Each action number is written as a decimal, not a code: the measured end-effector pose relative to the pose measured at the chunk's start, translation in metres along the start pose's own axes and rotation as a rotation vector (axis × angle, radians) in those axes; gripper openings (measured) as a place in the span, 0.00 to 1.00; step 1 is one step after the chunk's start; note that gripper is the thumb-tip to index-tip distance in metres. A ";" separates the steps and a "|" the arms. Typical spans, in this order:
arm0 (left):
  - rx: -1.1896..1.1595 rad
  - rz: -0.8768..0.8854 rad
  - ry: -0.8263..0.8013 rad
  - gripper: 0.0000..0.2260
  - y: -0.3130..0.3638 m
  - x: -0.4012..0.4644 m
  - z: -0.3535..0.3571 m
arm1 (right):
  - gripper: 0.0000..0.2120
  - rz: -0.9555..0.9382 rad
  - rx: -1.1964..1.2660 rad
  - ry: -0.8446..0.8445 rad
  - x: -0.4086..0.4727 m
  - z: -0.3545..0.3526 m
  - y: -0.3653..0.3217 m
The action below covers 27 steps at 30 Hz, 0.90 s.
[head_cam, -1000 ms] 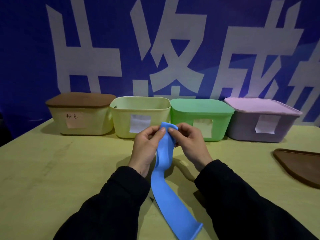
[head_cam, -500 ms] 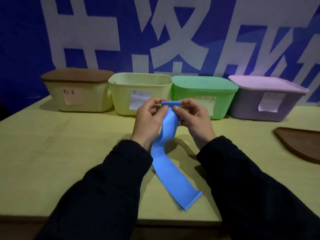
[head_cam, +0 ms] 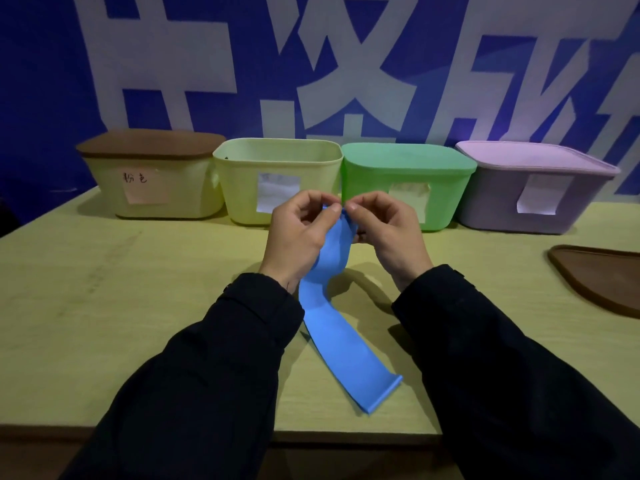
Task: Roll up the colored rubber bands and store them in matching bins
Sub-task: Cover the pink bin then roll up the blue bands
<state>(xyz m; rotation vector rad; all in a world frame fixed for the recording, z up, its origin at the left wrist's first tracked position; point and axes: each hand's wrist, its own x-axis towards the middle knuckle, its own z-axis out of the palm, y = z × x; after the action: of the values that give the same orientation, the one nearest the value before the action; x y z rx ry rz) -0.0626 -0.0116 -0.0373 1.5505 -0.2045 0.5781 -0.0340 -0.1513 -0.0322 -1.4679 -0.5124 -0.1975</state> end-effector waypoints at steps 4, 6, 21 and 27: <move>0.013 -0.005 -0.009 0.07 0.000 0.001 -0.002 | 0.08 -0.034 -0.014 -0.002 0.003 0.000 0.004; 0.037 0.015 -0.001 0.08 0.000 0.002 -0.003 | 0.07 -0.045 -0.011 -0.010 0.004 0.000 0.004; 0.033 0.024 -0.012 0.10 0.002 0.001 -0.003 | 0.02 -0.088 -0.046 -0.068 0.002 -0.006 0.002; -0.001 0.009 -0.010 0.06 0.002 -0.001 -0.002 | 0.06 -0.038 -0.036 -0.044 0.005 -0.006 0.005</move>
<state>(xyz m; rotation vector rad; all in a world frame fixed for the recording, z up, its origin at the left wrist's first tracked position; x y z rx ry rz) -0.0646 -0.0101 -0.0360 1.5521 -0.2198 0.5778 -0.0262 -0.1561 -0.0341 -1.5008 -0.5757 -0.2057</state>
